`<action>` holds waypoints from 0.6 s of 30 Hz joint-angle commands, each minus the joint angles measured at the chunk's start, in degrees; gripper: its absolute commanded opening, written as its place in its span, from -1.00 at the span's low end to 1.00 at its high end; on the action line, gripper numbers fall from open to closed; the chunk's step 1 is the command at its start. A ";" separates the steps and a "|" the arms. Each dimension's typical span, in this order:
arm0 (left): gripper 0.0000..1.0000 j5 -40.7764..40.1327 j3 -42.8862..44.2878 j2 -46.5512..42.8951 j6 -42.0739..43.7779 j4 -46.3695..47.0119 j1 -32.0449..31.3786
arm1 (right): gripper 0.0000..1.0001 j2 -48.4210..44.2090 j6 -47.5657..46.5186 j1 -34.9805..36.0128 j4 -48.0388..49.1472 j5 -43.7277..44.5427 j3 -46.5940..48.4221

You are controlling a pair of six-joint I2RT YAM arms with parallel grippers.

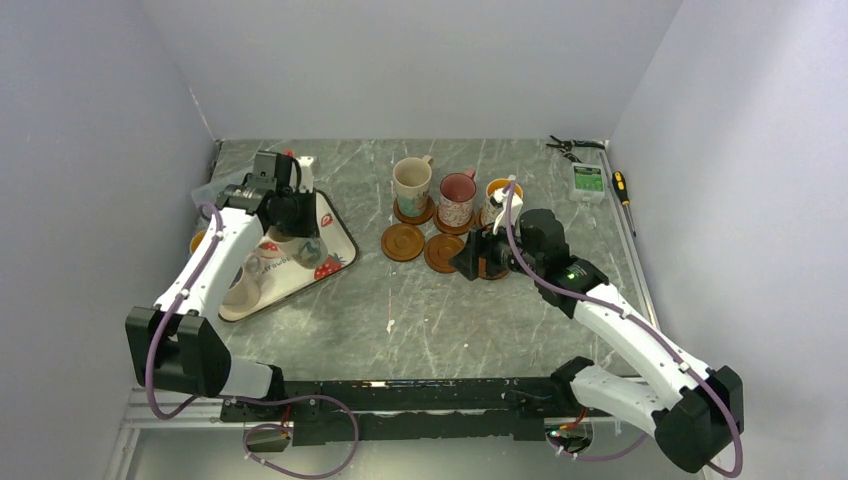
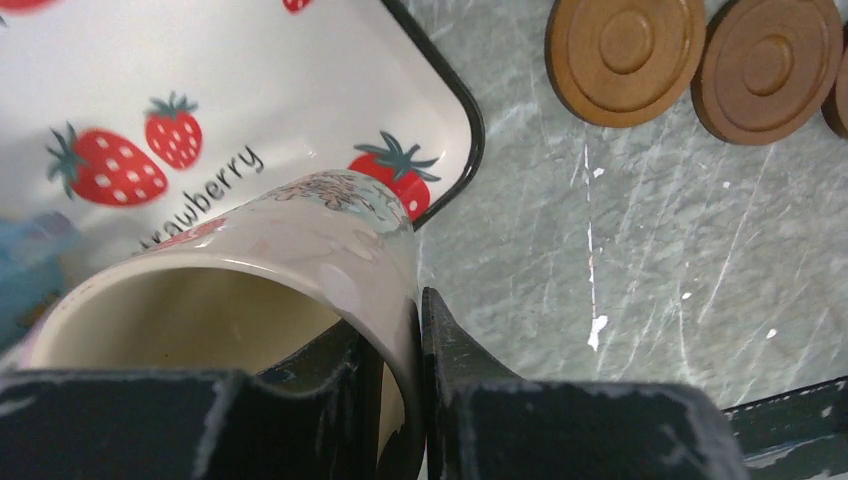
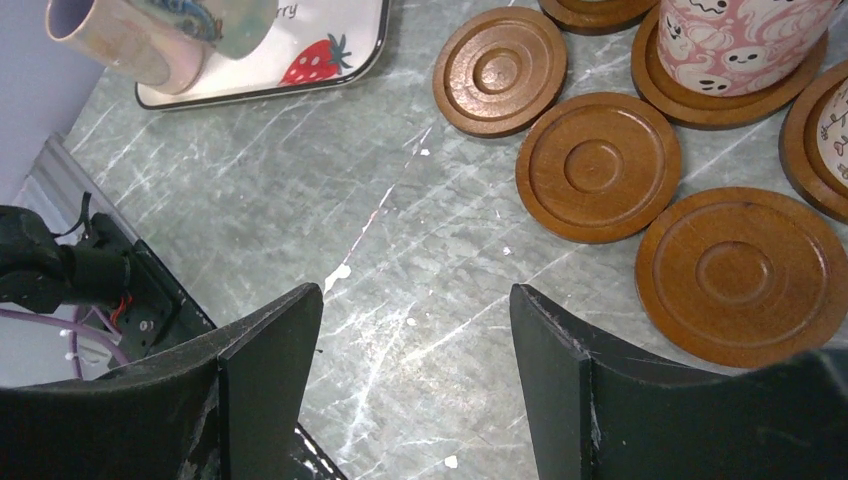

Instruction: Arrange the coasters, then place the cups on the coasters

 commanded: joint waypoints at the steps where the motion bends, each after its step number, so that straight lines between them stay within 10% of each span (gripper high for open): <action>1: -0.94 -7.85 -0.71 -2.37 -13.03 4.19 -1.35 | 0.46 0.73 2.30 1.26 2.86 2.80 2.76; 13: -0.94 -14.89 2.26 8.47 -20.89 7.18 -1.36 | 0.45 0.73 1.77 2.86 0.52 6.08 2.94; 18: -0.62 -14.56 4.78 12.99 -20.51 6.12 -1.35 | 0.45 0.52 1.56 3.04 -0.17 6.84 2.88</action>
